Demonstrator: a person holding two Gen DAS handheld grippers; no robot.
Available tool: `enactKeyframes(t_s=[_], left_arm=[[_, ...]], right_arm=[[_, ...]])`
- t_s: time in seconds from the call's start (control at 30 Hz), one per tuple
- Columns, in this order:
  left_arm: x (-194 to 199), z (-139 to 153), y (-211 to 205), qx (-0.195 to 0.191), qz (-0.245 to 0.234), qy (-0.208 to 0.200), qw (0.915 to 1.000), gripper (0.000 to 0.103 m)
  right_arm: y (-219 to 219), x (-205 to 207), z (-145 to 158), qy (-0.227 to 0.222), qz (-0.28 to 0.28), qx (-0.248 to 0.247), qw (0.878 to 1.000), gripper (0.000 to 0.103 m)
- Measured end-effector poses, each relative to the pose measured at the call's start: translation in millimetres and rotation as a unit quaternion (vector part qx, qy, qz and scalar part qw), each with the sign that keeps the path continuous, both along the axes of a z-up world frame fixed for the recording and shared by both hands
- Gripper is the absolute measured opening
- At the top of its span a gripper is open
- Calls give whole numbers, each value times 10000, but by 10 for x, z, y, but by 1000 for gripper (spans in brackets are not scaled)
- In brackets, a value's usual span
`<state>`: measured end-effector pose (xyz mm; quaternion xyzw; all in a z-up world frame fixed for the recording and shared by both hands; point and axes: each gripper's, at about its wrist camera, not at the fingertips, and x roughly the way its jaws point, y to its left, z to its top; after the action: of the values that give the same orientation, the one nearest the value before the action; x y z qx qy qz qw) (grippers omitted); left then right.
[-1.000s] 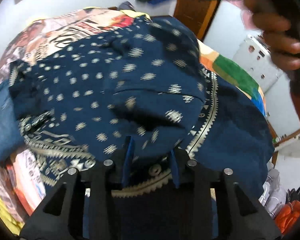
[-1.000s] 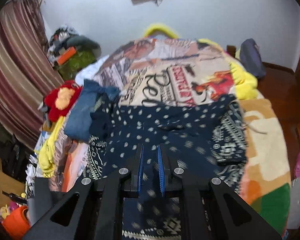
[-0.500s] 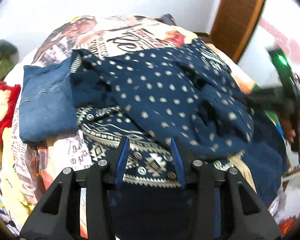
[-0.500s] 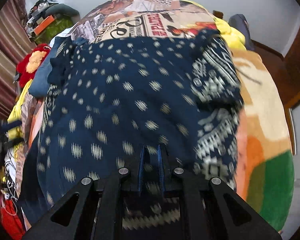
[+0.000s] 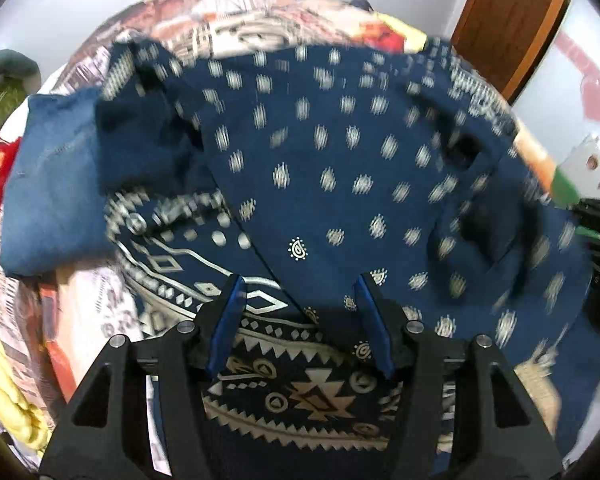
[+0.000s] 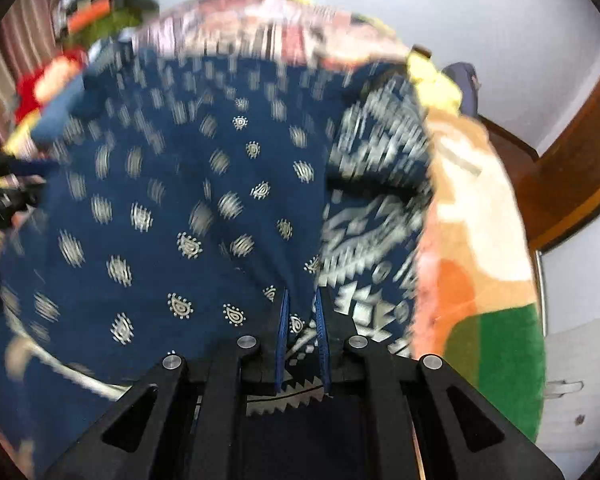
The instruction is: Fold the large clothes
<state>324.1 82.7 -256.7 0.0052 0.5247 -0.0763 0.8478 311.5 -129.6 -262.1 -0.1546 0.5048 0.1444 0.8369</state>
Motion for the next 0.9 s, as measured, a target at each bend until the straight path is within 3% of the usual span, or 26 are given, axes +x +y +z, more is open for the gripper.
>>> enactKeyframes(t_s=[0.13,0.33,0.37,0.4,0.43,0.47,0.5,0.7,0.9], left_arm=[[-75,-90,-70,276,-50,-283,9992,62],[-98,-88,-96,420,-75,-316,9986,62],[-90,-87,-87,394,-59,-307,9987,62],[-98,-91,-84,373,-38,-304,9988,63],[-105,-94,-89,373,-23,-310,9988,63],[-103,-96,-98,390,-14,-321,9987,63],[-108,-94,-95,409,-12,-331,9986,63],[-173,-9,-36,314,47,-361,9988,62],[-259,311,216,298,217,-531,9979,62]], right_arm=[[42,-129,-55,-513,134,-226,9983,8],[-27,-161,-60,-519,87,-353,9980,9],[-56,-169,-64,-508,55,-363,9980,16],[-88,-177,-68,-559,-26,-452,9974,38],[-127,-186,-72,-662,-155,-607,9958,53],[-200,-204,-60,-814,-384,-792,9928,85],[-284,-201,-51,-865,-616,-867,9906,101],[-1007,-183,-98,-45,-1446,240,9892,101],[-1244,-111,272,-289,-1559,936,9829,101]])
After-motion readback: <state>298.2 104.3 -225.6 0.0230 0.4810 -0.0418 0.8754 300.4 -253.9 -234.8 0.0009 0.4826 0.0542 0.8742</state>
